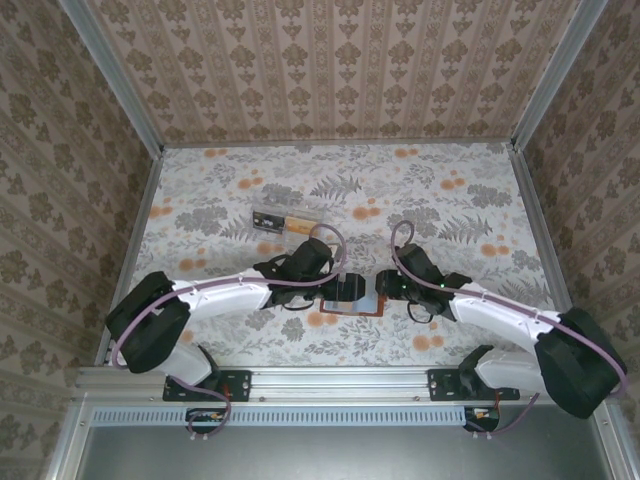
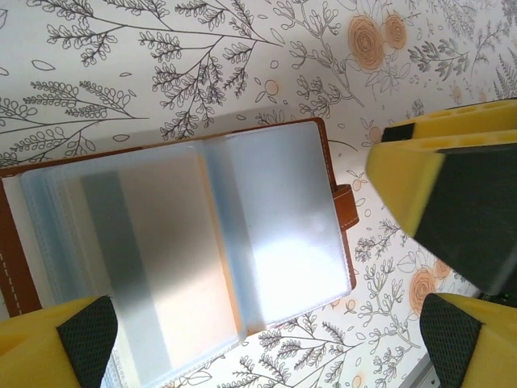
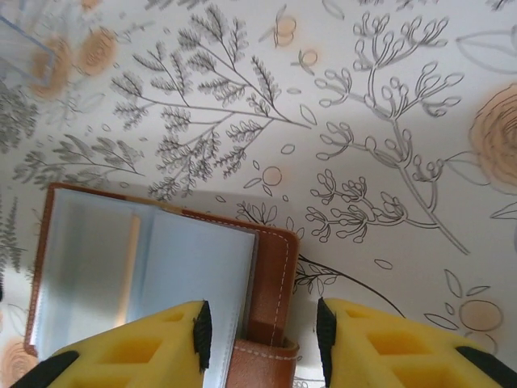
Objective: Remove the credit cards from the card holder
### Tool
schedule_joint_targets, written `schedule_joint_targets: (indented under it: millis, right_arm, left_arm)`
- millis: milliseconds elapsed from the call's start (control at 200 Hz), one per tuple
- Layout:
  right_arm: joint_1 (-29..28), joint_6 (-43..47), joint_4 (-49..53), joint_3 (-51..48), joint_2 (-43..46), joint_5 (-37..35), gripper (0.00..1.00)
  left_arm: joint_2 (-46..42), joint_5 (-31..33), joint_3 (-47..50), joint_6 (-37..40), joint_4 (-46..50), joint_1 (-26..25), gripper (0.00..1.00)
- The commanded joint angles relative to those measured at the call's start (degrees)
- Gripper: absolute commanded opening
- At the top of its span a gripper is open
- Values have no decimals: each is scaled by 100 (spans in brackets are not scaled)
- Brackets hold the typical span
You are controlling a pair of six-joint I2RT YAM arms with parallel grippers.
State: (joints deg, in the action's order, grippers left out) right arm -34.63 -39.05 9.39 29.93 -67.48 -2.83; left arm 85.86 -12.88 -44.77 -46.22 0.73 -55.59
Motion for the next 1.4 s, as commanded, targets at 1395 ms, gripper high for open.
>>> schedule_joint_targets:
  millis: [1395]
  right_arm:
    - [-131, 5, -261, 109, -1151, 303, 24]
  left_arm:
    - [622, -269, -55, -45, -378, -17, 100]
